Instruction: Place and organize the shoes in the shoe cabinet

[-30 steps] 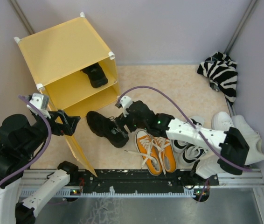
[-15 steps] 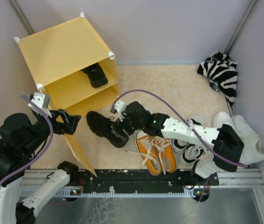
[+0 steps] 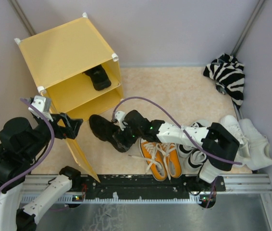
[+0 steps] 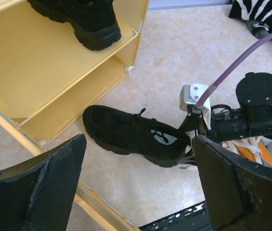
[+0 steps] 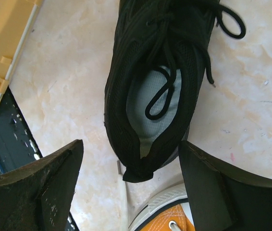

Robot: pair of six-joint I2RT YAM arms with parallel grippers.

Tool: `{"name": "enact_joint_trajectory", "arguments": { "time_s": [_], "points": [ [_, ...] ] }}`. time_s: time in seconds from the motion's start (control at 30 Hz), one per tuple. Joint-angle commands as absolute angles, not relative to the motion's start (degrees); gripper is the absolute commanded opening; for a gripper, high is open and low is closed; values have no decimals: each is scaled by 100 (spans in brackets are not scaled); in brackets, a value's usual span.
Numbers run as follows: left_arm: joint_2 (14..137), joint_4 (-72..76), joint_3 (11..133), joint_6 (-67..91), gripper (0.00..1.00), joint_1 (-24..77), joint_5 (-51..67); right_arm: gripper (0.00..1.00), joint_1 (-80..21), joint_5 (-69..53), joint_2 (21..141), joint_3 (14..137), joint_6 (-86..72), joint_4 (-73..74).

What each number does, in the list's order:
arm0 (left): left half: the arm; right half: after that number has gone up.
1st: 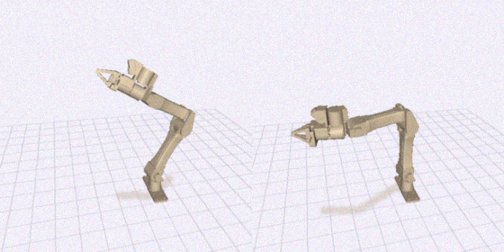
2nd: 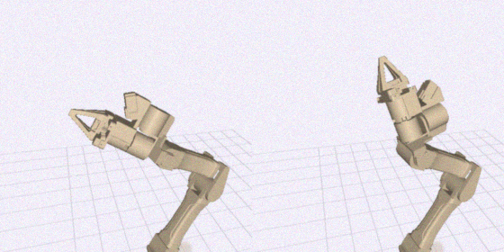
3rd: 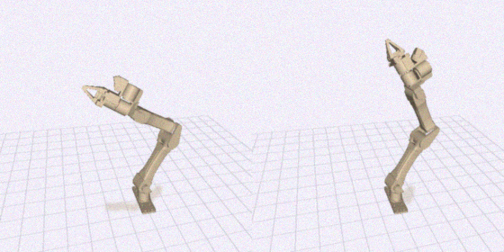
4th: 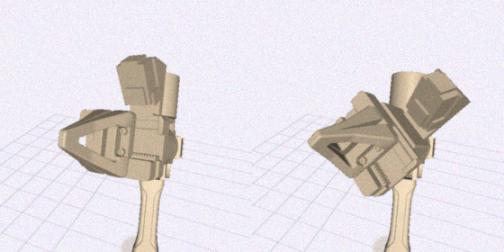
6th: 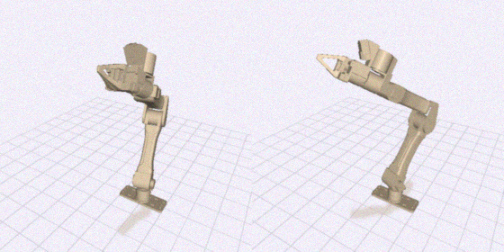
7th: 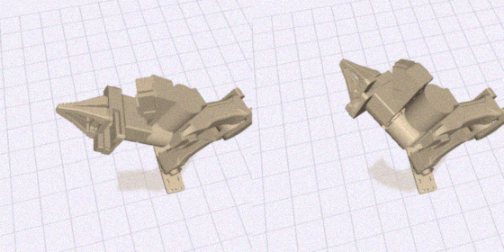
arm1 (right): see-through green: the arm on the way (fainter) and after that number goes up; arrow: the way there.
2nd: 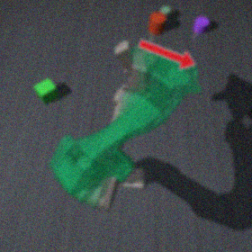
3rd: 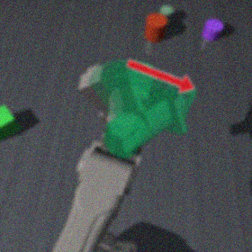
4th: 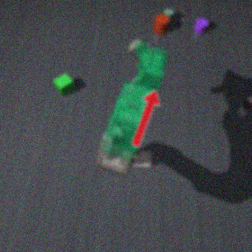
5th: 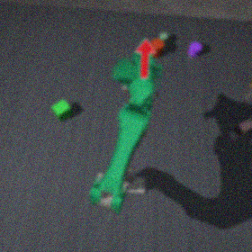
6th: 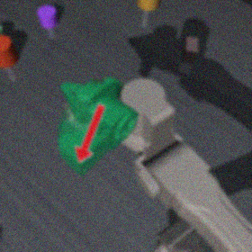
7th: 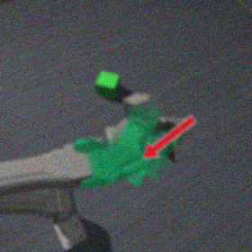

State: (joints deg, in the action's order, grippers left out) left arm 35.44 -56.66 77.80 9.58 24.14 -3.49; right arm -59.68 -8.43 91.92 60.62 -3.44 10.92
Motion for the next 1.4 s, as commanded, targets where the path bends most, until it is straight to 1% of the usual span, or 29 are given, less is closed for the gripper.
{"name": "enact_joint_trajectory", "arguments": {
  "time_s": [0.0,0.17,0.3,0.33,0.37,0.4,0.47,0.5,0.67,0.87,1.07,1.37],
  "points": [
    [3554,-6107,7688,967,99,2426,-473,80,-6063,-945,9352,6020,-417,566],
    [3611,-6101,7682,993,99,2426,-478,79,-6073,-661,9667,5870,-487,49],
    [3675,-6158,7703,1002,99,2426,-544,66,-6082,-537,9856,5858,-541,-47],
    [3688,-6160,7712,1002,99,2426,-551,61,-6092,-500,9883,5831,-552,-65],
    [3712,-6161,7721,1002,99,2426,-557,51,-6102,-440,9902,5812,-563,-82],
    [3729,-6153,7725,1002,99,2425,-562,39,-6119,-336,9905,5791,-585,-83],
    [3759,-6139,7726,1010,99,2424,-549,7,-6126,-120,9843,5755,-619,-98],
    [3766,-6131,7726,1018,99,2426,-545,0,-6127,-36,9777,5720,-622,-130],
    [3857,-6112,7798,1033,99,2426,-555,0,-6135,462,9276,5775,-756,-85],
    [3994,-6107,7949,1096,99,2422,-540,0,-6139,1035,8795,6535,-1103,761],
    [3990,-6077,7896,1122,99,2420,-636,0,-6139,1139,8345,6910,-1395,929],
    [3947,-6089,7875,1144,99,2419,-671,0,-6126,898,8213,7841,-1377,1115]
  ]
}}
